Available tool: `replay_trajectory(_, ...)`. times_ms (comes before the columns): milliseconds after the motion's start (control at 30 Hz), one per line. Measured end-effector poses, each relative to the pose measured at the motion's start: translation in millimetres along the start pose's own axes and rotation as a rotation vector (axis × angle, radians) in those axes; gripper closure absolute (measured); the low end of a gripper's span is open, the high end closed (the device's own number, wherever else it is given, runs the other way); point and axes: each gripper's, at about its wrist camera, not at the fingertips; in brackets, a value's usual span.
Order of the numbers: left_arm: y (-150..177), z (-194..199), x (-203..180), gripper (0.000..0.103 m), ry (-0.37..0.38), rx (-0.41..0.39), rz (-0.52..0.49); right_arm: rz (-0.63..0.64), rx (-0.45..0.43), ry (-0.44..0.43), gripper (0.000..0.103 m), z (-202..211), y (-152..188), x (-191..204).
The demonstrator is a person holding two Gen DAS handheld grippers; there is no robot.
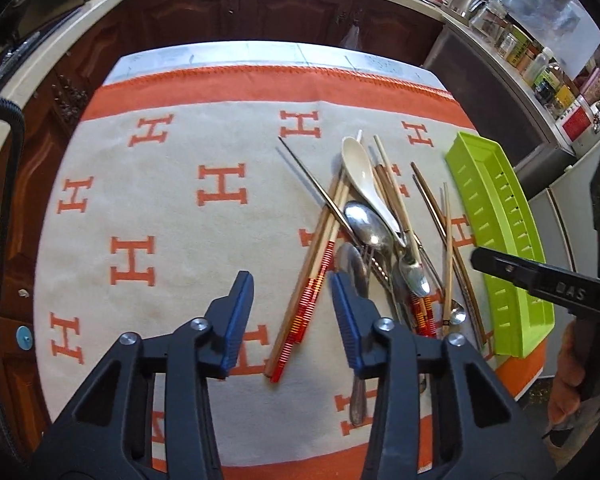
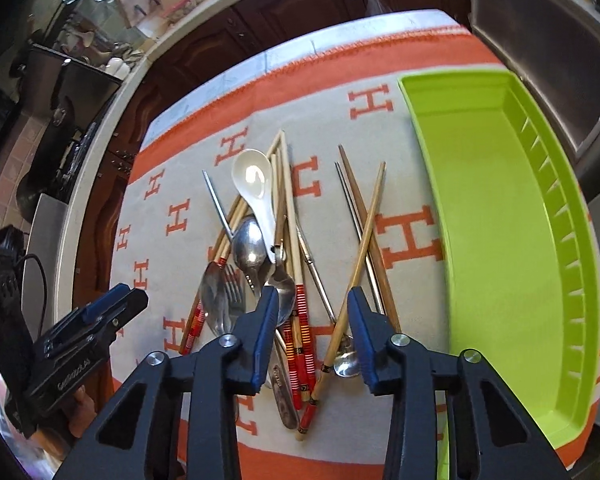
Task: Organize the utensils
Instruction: 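Close the left tool on a silver spoon while the right tool grasps a wooden chopstick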
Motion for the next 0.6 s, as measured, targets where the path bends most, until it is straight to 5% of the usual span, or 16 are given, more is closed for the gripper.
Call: replay_trajectory(600,27,-32,-21,0.067,0.080,0.106,0.051,-0.042,0.081,0.097,0.086,-69,3,1)
Point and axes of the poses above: each gripper's, at about its wrist camera, not at the fingertips, and z roughly against the way its jaws point, x to its left, y to its underside, and after that the axes turned 4 degrees about -x, right-handed
